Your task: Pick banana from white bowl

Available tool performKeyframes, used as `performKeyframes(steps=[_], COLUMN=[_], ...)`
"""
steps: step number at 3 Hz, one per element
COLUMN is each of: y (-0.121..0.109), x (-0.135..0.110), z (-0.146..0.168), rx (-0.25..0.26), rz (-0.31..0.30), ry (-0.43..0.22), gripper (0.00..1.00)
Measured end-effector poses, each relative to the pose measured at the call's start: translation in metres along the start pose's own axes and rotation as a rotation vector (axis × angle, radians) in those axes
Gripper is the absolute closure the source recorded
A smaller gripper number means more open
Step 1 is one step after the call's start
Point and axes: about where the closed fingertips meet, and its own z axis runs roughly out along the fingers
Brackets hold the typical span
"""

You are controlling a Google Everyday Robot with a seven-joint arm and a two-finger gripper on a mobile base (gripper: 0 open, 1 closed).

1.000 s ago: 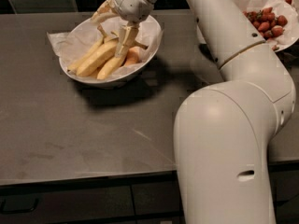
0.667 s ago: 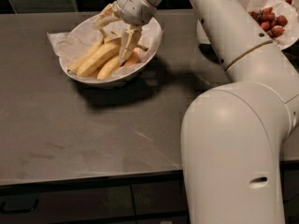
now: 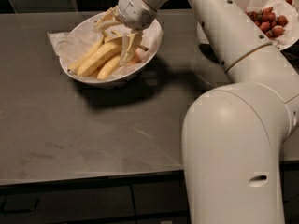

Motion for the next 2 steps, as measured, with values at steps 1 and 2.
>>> performKeyframes(steps=[1, 2], y=[-0.0048, -0.0054], x=[0.0061, 0.0111], z=[0.0051, 0.0111], rx=[0.005, 0.016], rz=[-0.016, -0.02], ry=[-0.016, -0.046], gripper=[0.27, 0.27])
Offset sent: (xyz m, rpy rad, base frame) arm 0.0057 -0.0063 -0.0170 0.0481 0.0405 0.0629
